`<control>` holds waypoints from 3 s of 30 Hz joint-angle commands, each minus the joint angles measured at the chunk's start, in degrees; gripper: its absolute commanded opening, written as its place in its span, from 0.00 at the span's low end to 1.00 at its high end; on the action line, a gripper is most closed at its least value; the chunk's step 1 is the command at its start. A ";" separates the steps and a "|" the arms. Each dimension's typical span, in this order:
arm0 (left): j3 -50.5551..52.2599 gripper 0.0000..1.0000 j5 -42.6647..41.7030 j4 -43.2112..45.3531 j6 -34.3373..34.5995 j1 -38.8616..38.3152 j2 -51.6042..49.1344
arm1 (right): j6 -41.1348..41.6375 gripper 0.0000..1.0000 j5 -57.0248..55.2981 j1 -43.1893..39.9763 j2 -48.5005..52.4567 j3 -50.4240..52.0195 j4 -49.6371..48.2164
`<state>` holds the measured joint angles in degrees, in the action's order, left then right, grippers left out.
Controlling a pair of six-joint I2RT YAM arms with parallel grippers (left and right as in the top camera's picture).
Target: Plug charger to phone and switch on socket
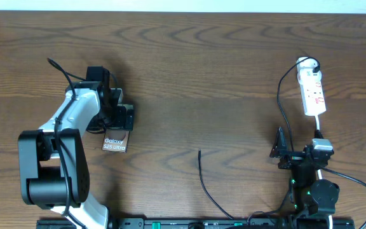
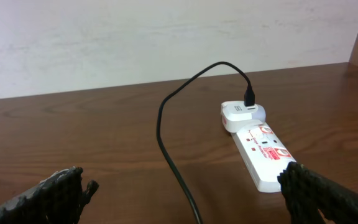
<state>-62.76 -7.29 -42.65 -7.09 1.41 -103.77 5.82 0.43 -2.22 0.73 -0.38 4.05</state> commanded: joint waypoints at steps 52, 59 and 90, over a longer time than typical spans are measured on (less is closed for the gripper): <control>3.50 1.00 1.88 5.86 -1.42 -3.37 0.02 | -0.55 0.99 0.15 0.44 -0.24 0.07 0.26; 3.52 1.00 1.99 5.88 -1.42 -3.37 0.02 | -0.55 0.99 0.15 0.44 -0.24 0.07 0.24; 6.62 1.00 4.55 8.17 -1.42 -3.37 0.02 | -0.55 0.99 0.15 0.44 -0.24 0.07 0.26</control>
<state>-58.11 -3.55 -34.89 -7.77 -1.96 -103.02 5.82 0.43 -2.22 0.73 -0.38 4.05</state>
